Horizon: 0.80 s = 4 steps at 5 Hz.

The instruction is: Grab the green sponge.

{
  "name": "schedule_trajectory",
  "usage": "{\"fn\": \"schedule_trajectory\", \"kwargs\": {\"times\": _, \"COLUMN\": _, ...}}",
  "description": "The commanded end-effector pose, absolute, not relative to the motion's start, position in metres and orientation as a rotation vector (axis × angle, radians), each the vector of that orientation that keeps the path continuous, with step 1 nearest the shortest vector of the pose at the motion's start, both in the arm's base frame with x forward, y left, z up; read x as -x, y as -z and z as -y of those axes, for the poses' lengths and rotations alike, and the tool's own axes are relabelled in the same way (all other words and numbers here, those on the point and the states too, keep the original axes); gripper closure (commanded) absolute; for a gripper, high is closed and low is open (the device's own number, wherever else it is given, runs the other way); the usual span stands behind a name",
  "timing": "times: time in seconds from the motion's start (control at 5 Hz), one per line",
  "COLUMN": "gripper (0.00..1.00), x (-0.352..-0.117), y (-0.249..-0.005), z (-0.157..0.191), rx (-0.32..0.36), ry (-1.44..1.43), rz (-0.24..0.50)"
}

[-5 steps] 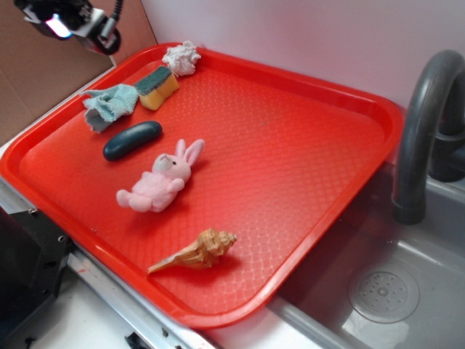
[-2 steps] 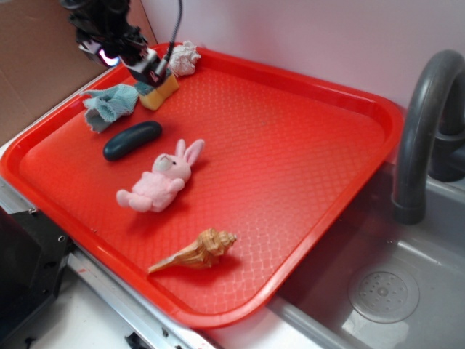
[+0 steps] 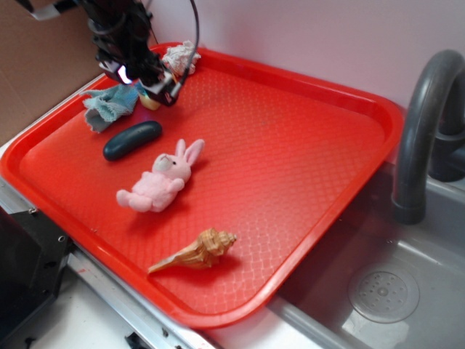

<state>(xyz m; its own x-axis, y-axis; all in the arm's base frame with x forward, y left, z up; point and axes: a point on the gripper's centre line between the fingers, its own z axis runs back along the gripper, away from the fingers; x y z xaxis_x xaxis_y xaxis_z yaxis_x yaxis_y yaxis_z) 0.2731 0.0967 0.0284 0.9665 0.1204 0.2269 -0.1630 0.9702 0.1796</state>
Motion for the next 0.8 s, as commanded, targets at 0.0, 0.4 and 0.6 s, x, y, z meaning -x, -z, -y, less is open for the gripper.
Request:
{"fn": "schedule_trajectory", "kwargs": {"times": 0.0, "gripper": 0.00, "x": -0.292, "y": -0.025, "z": -0.106, "rx": -0.190, "ry": -0.114, "rz": 0.244}}
{"fn": "schedule_trajectory", "kwargs": {"times": 0.4, "gripper": 1.00, "x": -0.286, "y": -0.032, "z": -0.105, "rx": -0.158, "ry": -0.131, "rz": 0.231}}
{"fn": "schedule_trajectory", "kwargs": {"times": 0.6, "gripper": 1.00, "x": -0.282, "y": -0.047, "z": -0.102, "rx": -0.104, "ry": -0.127, "rz": 0.235}}
